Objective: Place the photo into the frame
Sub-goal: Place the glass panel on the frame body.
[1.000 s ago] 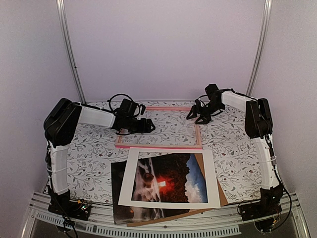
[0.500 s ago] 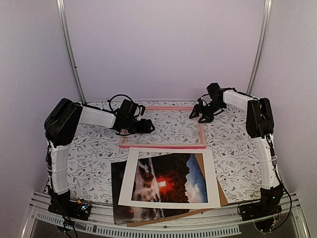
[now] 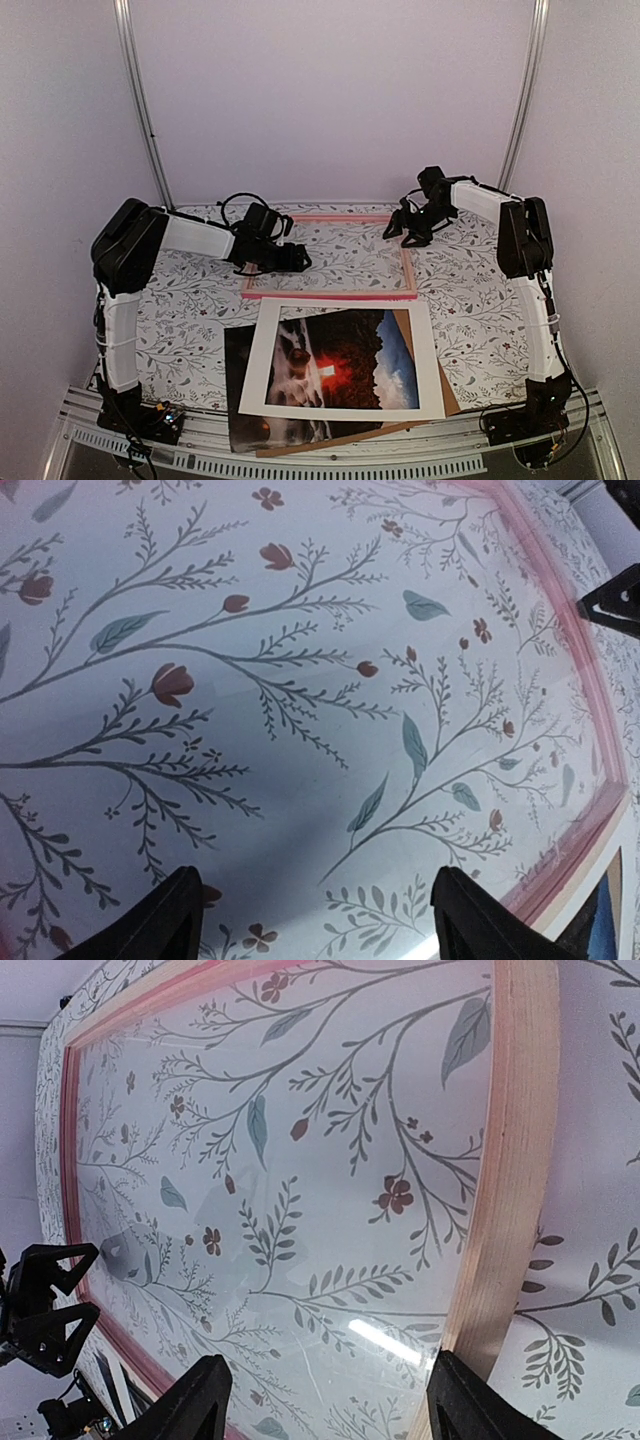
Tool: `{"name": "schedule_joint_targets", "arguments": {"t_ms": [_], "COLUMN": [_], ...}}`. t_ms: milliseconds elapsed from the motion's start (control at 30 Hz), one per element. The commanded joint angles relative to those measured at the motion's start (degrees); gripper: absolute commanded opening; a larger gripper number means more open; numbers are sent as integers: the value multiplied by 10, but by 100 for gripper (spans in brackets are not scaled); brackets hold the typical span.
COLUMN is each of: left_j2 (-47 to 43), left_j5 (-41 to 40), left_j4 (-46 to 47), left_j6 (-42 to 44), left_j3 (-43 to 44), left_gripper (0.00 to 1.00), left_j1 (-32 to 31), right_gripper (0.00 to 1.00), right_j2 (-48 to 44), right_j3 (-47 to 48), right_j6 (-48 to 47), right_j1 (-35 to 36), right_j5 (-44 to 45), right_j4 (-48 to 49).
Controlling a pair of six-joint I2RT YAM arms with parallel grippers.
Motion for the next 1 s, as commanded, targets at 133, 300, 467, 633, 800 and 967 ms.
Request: {"name": "schedule_joint_targets", "arguments": {"t_ms": [133,300,467,633,800,967], "left_j2": [19,23,26,29,29,24], "left_j5": [-13,-20,-23,-25,-24,-14], "left_j4": [-33,-41,-47,-49,-49,-46], "left_j6": [8,9,7,6,7,6], "left_j3": [10,12,12,13,13,21], "left_gripper": [82,82,82,82,82,82], "left_j1": [-7,-8,-8,-8,-7,-8], "right_gripper": [71,71,71,71,71,71], "right_j2": [-37,-39,-42,-45,-49,-63], "right_j3": [12,12,12,12,12,7], "right_j6": [-4,-6,-6,-6,-6,-11], "right_j1": [-5,-5,-5,-5,-6,-5], "right_j5": [16,24,32,38,41,52], "right_j4": [-9,-11,-12,-12,-14,-13]}}
